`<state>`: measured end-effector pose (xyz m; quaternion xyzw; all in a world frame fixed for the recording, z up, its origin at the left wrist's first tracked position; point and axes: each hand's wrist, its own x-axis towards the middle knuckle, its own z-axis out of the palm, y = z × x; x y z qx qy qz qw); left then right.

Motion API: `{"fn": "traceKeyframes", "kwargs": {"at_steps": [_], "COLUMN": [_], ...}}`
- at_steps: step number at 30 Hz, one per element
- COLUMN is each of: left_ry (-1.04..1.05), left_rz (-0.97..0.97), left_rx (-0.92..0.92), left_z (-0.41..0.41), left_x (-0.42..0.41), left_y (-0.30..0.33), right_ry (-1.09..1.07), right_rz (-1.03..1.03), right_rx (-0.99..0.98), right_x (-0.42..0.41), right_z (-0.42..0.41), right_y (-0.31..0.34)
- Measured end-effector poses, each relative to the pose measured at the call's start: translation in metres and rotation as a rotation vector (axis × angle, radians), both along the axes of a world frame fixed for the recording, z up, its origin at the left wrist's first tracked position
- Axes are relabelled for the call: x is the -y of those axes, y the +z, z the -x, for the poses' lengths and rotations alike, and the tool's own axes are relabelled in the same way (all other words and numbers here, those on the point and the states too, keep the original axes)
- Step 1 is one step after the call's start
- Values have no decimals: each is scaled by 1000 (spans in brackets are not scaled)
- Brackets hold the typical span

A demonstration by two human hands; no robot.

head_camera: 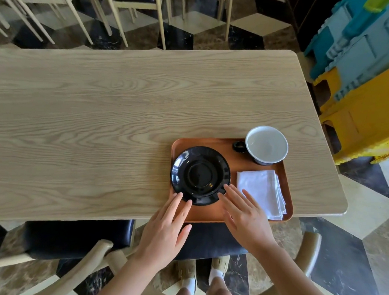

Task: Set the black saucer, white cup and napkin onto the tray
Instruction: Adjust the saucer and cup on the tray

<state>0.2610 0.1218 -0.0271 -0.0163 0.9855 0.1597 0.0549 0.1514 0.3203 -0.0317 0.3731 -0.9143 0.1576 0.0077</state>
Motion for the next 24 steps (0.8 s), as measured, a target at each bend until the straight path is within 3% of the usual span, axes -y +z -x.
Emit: {"fn": "traceKeyframes", "kwargs": {"at_steps": [10, 15, 20, 24], "left_ry": [-20, -95, -131, -53], "left_rz": [54, 83, 129, 160], "left_rx": [38, -53, -228, -176], "left_z": [1, 30, 119, 190], "left_x": [-2, -10, -29, -54], "left_y": [7, 26, 51, 63], "right_ry": [21, 27, -148, -355], "right_rz": [-20, 2, 78, -31], "right_rx": [-7, -27, -161, -95], "right_x": [-5, -5, -22, -44], "right_z": [-1, 11, 72, 127], "right_y": [-2, 12, 46, 57]}}
